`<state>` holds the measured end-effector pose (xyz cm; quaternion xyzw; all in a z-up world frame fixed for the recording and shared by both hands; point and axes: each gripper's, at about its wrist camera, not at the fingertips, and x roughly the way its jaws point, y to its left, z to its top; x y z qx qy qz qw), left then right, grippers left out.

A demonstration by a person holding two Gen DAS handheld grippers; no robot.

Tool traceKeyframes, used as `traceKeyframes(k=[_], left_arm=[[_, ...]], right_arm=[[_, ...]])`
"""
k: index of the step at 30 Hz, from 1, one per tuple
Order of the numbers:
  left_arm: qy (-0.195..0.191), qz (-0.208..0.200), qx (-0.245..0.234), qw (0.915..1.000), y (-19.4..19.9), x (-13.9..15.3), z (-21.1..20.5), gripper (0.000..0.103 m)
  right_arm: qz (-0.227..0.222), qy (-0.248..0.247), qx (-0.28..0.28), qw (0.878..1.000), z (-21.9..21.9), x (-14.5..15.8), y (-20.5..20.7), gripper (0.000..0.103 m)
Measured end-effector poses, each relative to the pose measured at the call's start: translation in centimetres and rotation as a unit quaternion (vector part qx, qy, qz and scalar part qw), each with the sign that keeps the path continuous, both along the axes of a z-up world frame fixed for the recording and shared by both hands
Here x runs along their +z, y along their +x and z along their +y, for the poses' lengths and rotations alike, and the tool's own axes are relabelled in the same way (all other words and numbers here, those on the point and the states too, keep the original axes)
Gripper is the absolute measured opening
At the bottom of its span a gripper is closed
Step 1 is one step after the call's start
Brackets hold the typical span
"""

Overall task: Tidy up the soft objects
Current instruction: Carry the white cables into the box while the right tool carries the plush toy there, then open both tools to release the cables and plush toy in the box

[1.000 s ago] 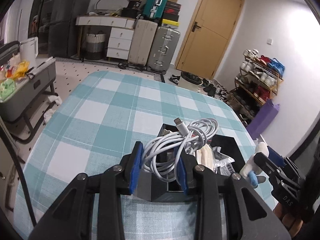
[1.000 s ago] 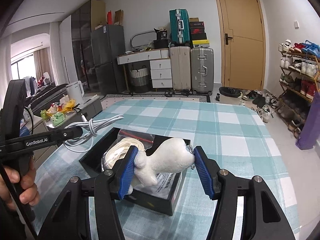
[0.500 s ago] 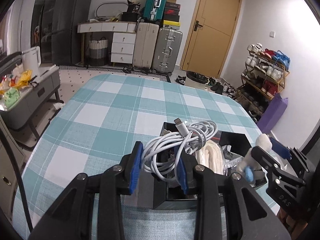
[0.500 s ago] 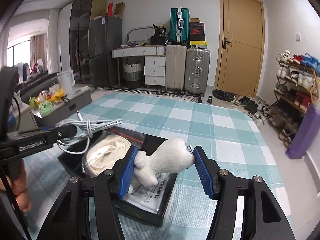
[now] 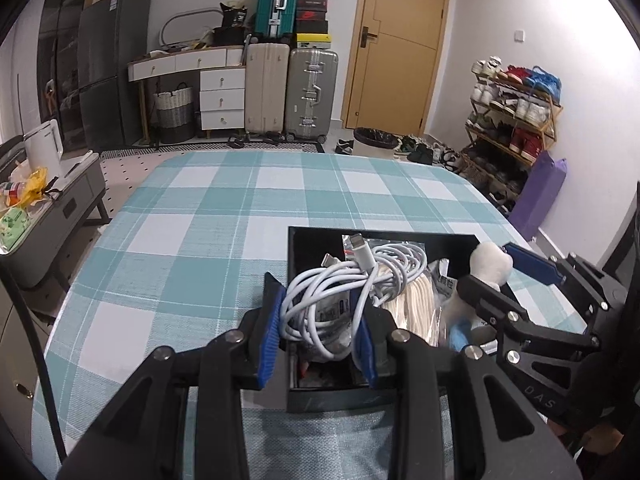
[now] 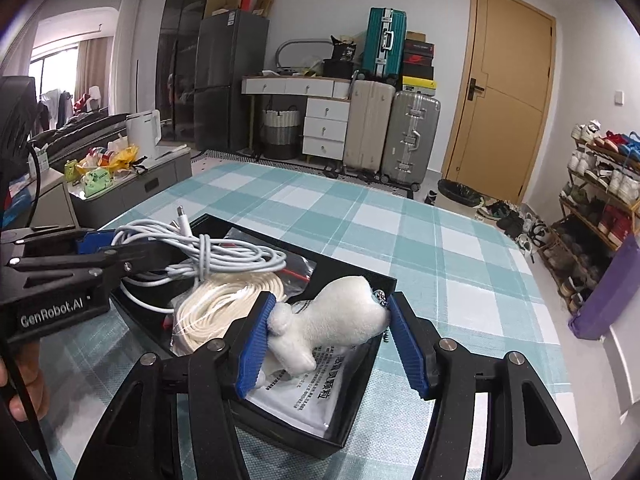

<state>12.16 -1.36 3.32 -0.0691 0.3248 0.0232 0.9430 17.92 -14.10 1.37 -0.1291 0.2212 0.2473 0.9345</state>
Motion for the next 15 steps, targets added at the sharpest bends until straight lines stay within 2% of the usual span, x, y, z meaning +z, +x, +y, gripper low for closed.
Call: traceKeyframes(k=[8, 11, 13, 15], left_arm=[[0.017, 0.000, -0.005, 0.9998, -0.01, -0.06, -0.40, 0.033], [0.004, 0.007, -0.014, 0.9999, 0.03, -0.04, -0.12, 0.041], [-0.008, 0.009, -0.017, 0.9998, -0.01, -0.03, 0.11, 0.042], [-0.010, 0.011, -0.024, 0.9996, -0.17, 0.02, 0.06, 0.047]], right_arm=[[0.003, -0.013, 0.008, 1.000, 0.45, -0.33, 0.40, 0.059], [0.003, -0.013, 0.010, 1.000, 0.47, -0.21, 0.52, 0.060], [-0.003, -0.005, 0.010, 1.000, 0.23, 0.00, 0.29, 0.060], [0.000, 0.006, 0.016, 1.000, -0.06, 0.21, 0.20, 0.066]])
